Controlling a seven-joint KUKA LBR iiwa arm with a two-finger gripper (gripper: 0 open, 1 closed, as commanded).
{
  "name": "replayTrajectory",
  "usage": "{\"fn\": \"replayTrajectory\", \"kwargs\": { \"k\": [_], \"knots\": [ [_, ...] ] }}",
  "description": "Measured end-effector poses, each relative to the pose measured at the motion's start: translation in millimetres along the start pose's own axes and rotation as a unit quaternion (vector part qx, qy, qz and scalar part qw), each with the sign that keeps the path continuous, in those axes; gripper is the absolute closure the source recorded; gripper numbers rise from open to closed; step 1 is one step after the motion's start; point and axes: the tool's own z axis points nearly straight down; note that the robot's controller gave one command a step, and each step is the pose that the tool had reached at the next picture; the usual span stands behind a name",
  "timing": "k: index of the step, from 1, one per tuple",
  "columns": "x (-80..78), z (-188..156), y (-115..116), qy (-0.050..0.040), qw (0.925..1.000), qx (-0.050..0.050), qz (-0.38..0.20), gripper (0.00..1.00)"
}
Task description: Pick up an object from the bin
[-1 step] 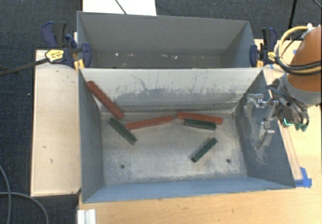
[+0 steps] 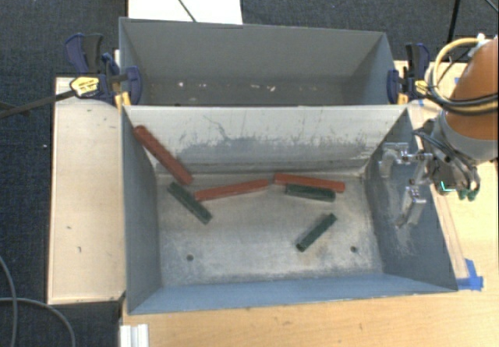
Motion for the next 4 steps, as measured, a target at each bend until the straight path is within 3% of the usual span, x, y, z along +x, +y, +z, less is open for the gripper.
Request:
{"fn": "replayTrajectory", "kwargs": {
  "k": [1, 2, 3, 4],
  "knots": [
    [12.8, 35, 14, -0.0021, 0.9991, 0.001, -0.043, 0.00],
    [15.4, 55, 18, -0.0023, 0.9983, 0.000, -0.059, 0.00],
    [-11.1, 78, 26, 0.0018, 0.9887, -0.001, -0.150, 0.00],
    [-2.7, 96, 50, -0.0002, 0.9708, 0.000, -0.240, 0.00]
  ]
}}
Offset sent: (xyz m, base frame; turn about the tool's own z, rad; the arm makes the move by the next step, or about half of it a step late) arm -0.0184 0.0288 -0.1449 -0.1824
